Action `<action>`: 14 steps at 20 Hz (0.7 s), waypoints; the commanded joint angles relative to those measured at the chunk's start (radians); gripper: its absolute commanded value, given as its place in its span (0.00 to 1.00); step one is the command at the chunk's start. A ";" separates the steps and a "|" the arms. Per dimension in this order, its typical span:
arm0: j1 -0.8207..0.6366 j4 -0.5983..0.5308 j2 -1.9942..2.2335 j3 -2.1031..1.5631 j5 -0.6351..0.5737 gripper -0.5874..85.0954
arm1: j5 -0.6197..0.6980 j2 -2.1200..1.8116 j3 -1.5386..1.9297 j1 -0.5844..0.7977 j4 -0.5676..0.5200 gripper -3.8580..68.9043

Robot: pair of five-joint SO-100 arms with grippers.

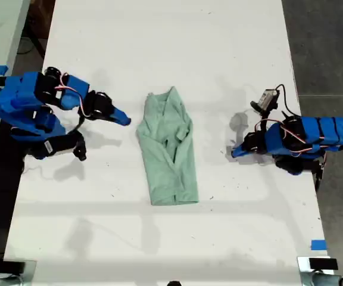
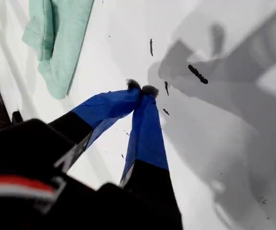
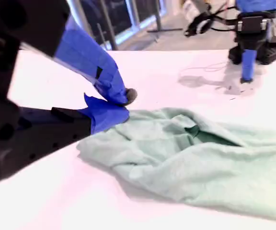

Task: Fold t shirt

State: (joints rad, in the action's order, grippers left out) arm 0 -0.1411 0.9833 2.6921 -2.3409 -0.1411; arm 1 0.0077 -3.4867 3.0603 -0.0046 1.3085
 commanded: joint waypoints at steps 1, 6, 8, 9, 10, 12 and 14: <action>-0.002 -0.075 0.670 -0.586 0.046 0.00 | 0.012 -0.014 0.051 0.005 -0.005 0.06; -0.009 -0.037 0.914 -0.827 0.006 0.00 | 0.008 -0.014 0.051 0.005 -0.005 0.06; 0.000 -0.031 0.914 -0.831 0.006 0.00 | 0.008 -0.014 0.051 0.005 -0.005 0.06; 0.003 -0.023 0.914 -0.831 0.006 0.00 | 0.005 -0.014 0.051 0.002 -0.005 0.06; 0.003 -0.018 0.914 -0.831 0.008 0.00 | 0.002 -0.014 0.051 0.002 -0.003 0.06; -0.006 -0.011 0.914 -0.830 0.011 0.00 | -0.003 -0.014 0.051 0.002 -0.003 0.06; -0.006 -0.009 0.914 -0.830 0.011 0.00 | -0.006 -0.014 0.052 0.003 -0.003 0.06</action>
State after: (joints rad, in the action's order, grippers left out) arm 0 -0.1442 0.9710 3.5972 -3.1661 -0.1273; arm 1 0.0077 -3.4867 3.0603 -0.0046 1.3085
